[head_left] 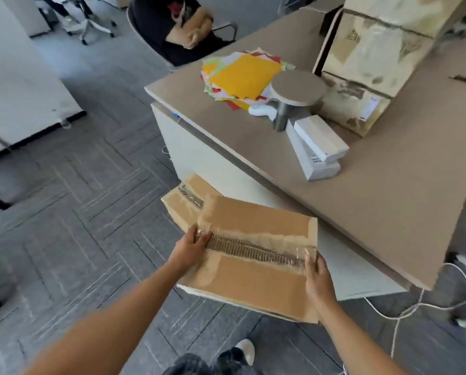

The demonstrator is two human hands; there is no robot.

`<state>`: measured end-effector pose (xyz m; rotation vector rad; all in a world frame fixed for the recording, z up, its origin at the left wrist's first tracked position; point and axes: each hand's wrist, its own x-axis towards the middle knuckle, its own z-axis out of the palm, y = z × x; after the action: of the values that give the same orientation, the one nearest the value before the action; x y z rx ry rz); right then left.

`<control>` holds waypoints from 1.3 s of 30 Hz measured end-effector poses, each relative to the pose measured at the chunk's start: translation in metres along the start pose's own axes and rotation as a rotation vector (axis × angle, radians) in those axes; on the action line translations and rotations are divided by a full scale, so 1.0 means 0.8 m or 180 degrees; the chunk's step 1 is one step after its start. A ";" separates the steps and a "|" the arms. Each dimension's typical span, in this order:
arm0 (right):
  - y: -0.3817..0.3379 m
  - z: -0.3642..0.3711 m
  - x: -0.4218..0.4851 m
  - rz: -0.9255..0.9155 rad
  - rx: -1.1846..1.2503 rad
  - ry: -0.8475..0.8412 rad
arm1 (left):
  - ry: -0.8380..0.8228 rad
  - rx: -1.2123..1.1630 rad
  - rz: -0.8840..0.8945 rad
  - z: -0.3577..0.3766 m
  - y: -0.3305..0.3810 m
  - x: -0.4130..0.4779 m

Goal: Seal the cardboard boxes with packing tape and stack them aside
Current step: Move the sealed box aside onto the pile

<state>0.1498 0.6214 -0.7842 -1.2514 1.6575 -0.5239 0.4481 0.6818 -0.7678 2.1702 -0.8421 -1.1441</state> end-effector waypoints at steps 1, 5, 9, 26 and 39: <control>0.007 0.000 0.001 0.0082 0.0024 0.0115 | -0.0116 0.0023 0.0035 0.006 0.002 0.015; 0.041 0.009 0.009 0.0321 0.0278 0.0499 | -0.0651 0.0056 0.0096 0.035 0.017 0.071; 0.078 0.027 0.028 0.0512 0.0563 0.0857 | -0.1002 0.0158 0.0379 0.070 0.030 0.123; 0.237 0.120 0.134 0.0849 0.0778 0.1320 | -0.1262 0.0922 0.0905 0.222 -0.057 0.295; 0.279 0.157 0.185 0.0804 0.0629 0.1360 | -0.1167 0.0768 0.0779 0.246 -0.086 0.326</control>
<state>0.1476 0.5985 -1.0790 -0.8053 2.0258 -0.8157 0.4146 0.5028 -1.0476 1.9925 -1.4283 -1.3921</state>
